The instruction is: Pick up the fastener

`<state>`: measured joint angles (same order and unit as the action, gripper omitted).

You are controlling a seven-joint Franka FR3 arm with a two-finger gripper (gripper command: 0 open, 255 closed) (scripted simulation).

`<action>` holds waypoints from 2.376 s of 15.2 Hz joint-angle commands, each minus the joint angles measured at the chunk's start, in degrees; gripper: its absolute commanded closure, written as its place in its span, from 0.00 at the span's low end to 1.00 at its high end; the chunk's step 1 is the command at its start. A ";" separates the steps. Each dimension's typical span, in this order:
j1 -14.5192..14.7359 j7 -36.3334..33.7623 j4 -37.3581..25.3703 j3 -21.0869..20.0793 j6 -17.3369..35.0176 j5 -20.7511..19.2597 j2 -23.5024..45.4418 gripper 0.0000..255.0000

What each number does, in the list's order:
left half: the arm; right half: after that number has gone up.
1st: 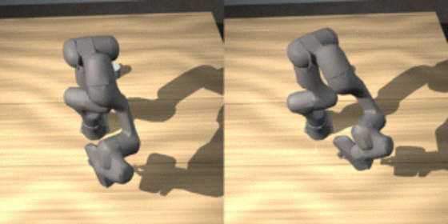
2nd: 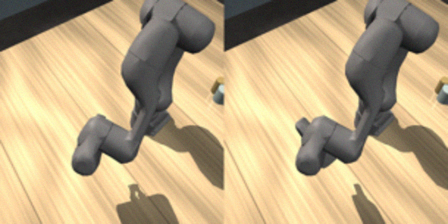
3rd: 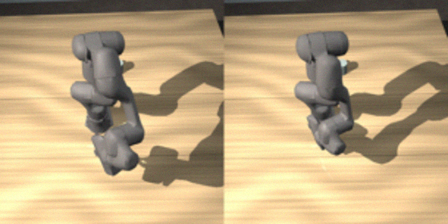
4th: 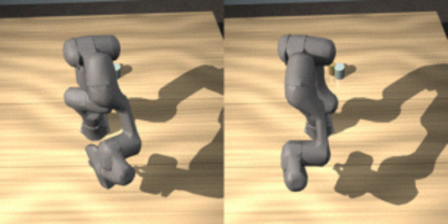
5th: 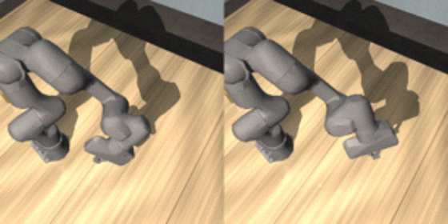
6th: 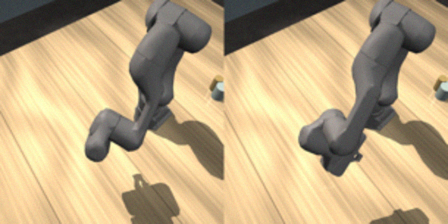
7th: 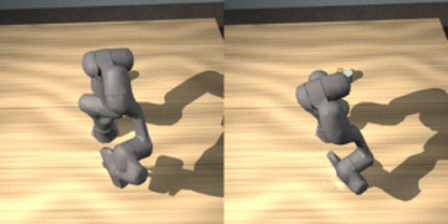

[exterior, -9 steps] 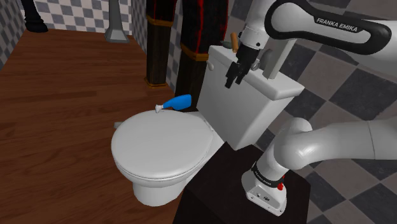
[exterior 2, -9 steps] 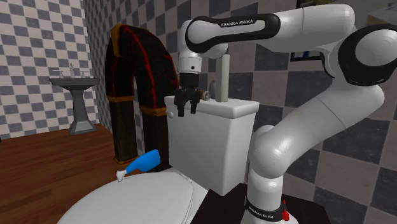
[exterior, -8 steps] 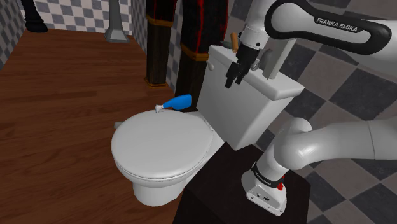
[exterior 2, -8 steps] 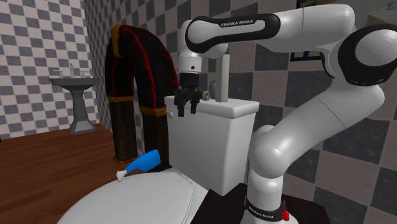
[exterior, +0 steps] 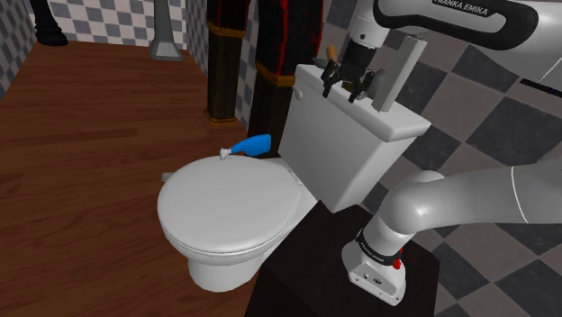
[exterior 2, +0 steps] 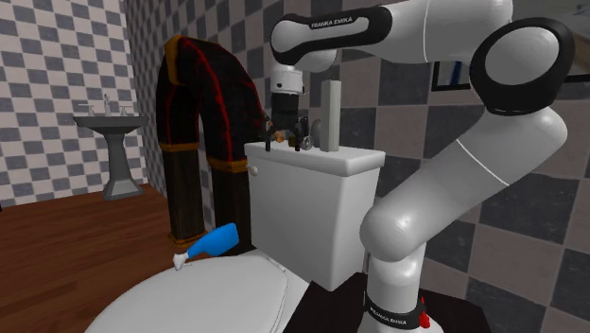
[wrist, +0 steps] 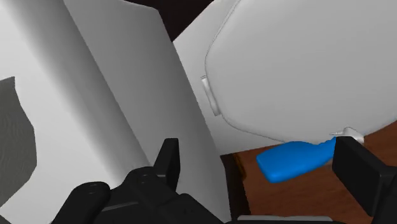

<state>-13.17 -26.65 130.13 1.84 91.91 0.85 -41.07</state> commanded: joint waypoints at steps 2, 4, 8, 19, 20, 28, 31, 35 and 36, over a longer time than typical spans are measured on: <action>-5.90 -11.91 -4.25 -0.52 -1.99 -0.74 2.05 0.00; -9.68 -19.54 -6.57 -0.90 -3.70 -1.25 2.61 0.00; -14.51 -29.47 -8.33 -1.39 -5.61 -1.95 2.51 0.00; -14.53 -29.53 -2.04 -1.36 -0.99 -1.98 0.84 1.00; -14.53 -29.53 -2.05 -1.36 -0.99 -1.97 0.84 1.00; -14.52 -29.51 -3.82 -1.38 -2.38 -1.97 1.23 1.00; -14.52 -29.48 -6.75 -1.39 -4.49 -1.95 2.05 1.00; -14.52 -29.44 -10.80 -1.41 -7.32 -1.94 3.27 1.00; -14.52 -29.43 -11.85 -1.41 -8.03 -1.94 3.60 1.00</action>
<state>-27.69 -56.10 119.36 0.42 84.43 -1.08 -38.01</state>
